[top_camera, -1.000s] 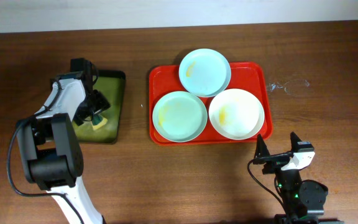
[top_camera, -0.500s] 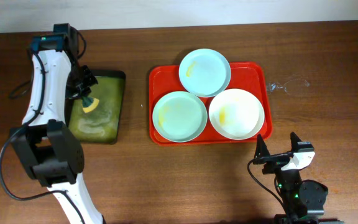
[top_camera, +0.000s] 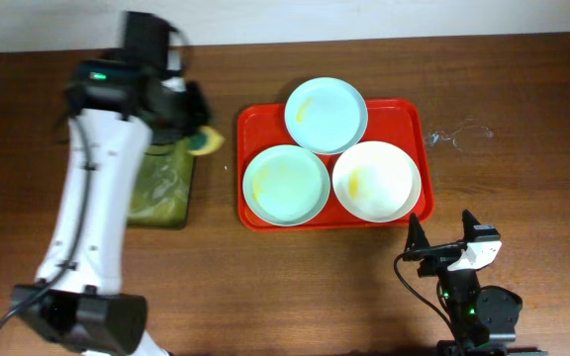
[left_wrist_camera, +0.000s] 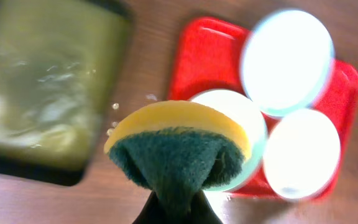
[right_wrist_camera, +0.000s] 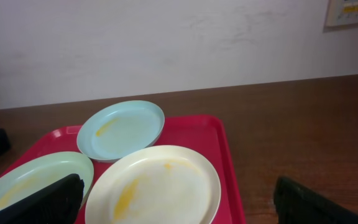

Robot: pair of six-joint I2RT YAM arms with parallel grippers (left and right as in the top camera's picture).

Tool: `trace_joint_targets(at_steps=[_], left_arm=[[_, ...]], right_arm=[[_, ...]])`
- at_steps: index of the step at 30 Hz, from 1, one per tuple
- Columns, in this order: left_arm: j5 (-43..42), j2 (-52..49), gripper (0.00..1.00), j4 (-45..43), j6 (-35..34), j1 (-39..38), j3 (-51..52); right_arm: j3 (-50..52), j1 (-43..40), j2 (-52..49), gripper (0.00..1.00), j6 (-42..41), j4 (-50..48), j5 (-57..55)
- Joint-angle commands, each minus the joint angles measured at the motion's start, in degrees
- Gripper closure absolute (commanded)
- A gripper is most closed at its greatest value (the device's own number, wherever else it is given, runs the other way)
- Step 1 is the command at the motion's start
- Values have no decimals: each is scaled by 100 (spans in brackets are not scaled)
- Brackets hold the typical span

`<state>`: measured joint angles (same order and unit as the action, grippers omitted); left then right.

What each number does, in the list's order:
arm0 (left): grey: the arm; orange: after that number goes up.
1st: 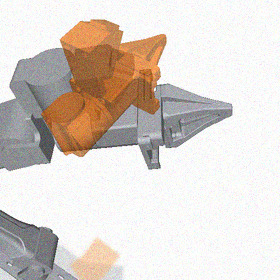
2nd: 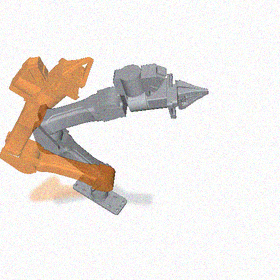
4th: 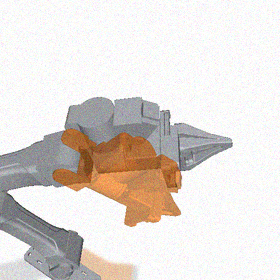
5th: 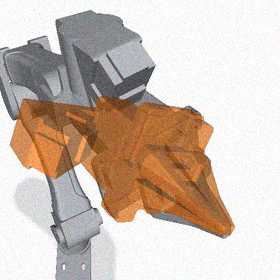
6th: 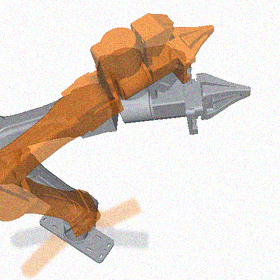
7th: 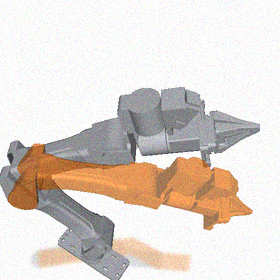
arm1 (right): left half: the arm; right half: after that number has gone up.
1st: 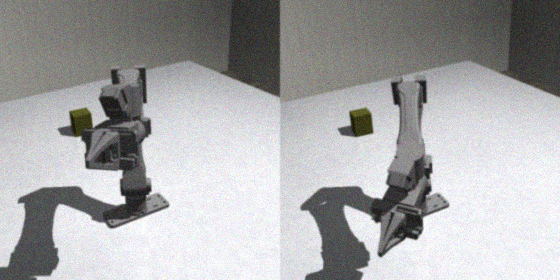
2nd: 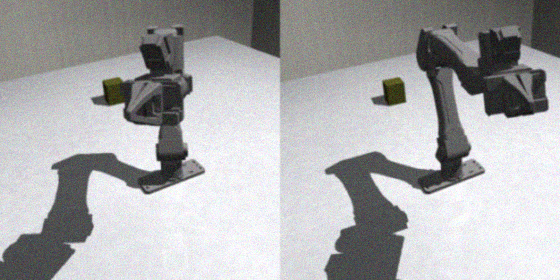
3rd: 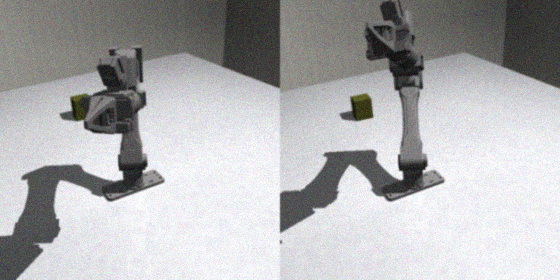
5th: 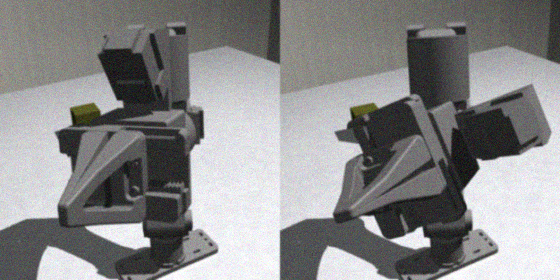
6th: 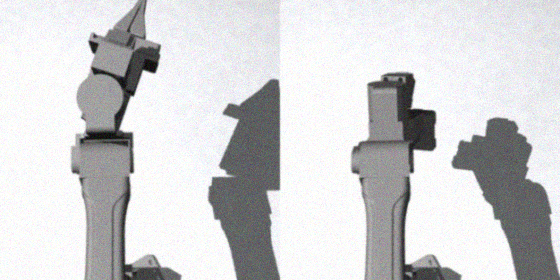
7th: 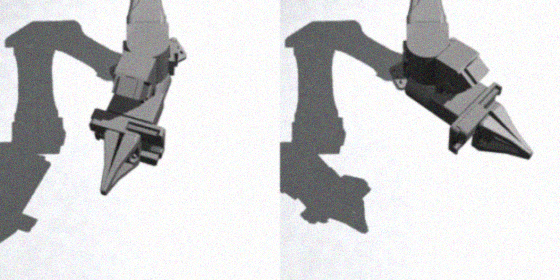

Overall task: Clean dirty plates on tray and stack at the side
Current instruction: 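Lift the sponge with the left gripper and move it over the pale green plate, then reach the right gripper to the pale green plate rim and grasp it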

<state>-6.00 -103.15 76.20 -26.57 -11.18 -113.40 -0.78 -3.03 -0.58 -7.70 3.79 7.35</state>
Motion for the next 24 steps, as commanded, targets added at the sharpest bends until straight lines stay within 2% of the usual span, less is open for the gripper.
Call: trace_joint_targets(at_steps=[1,4,6,8,11,18,19,21,23,24], left_arm=[[-127,-380,100,-1062,39,-1259,807],[-83,-835,100,-2374,-234,-1867,1600],[295,-1180,100,-2806,-256,-2024,1770],[944,-1585,100,-2920,-435,-2081,1775],[1126,-1971,100,-2955,-535,-2081,1775],[1462,-1976,100,-3056,-533,-2081,1792],[1543,-1976,100,-3062,-533,-2081,1825],[1705,-1976,100,-3145,-533,-2081,1923],[1707,-1976,100,-3211,-533,-2081,1974],[1709,-1976,100,-3220,-533,-2081,1974]], right_arm=[[46,-33,37,2,-2,9,-50],[46,-33,37,1,-2,7,-48],[46,-33,37,2,-2,7,-50],[46,-33,37,2,-2,9,-48],[46,-33,37,2,-2,7,-48],[46,-33,37,1,-2,7,-50],[46,-33,37,2,-232,-136,280],[46,-33,37,2,-1329,-216,2216],[46,-33,37,2,-1768,-807,2752],[46,-33,37,2,-2114,-1858,3021]])
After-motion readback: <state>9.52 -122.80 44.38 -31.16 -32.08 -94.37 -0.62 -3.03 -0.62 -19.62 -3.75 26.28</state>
